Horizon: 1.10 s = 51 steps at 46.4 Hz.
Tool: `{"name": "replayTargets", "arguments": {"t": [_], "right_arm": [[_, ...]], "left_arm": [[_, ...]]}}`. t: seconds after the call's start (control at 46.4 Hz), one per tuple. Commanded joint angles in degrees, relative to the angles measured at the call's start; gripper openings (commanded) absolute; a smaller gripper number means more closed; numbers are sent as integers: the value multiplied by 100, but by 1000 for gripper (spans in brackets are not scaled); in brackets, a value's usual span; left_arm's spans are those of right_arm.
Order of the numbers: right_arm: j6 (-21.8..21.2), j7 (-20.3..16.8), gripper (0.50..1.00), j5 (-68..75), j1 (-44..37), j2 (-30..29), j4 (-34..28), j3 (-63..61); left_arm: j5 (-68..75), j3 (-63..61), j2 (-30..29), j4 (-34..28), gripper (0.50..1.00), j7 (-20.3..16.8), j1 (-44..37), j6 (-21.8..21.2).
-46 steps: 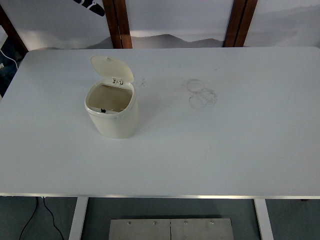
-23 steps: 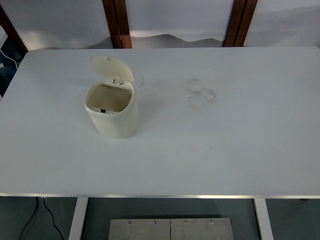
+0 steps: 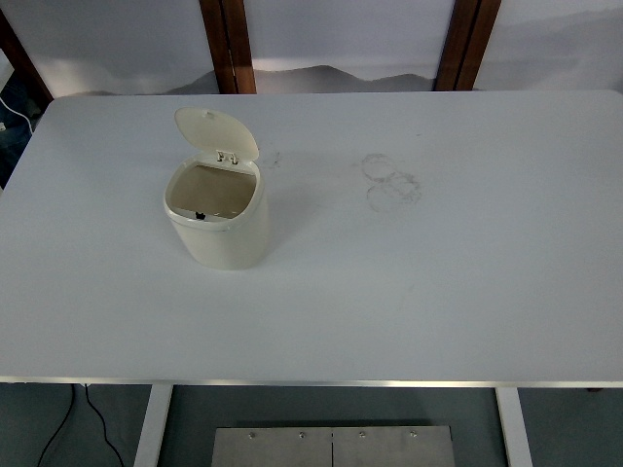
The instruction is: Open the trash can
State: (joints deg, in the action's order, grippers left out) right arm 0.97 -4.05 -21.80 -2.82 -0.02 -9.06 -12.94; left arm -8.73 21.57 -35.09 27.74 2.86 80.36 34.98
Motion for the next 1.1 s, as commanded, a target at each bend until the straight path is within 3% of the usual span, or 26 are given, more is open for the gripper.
{"name": "replayTargets", "arguments": {"t": [0.0,0.324,0.647,1.078], "right_arm": [[0,1,995,0,1,2,1,-7],[0,1,995,9,10,2,1,-7],[0,9,995,1,10,2,1,-7],[0,9,995,9,36,2,1,-7]], "left_arm": [[-111,304,-7,3,1000,-22,-380,2],[-384,1411,2,-6,1000,-48,-1602,2],[-454,1763,98,-6,1000,-681,-2323,2],[-1131,1781,151,-6,1000,-690,-2982,-26]]}}
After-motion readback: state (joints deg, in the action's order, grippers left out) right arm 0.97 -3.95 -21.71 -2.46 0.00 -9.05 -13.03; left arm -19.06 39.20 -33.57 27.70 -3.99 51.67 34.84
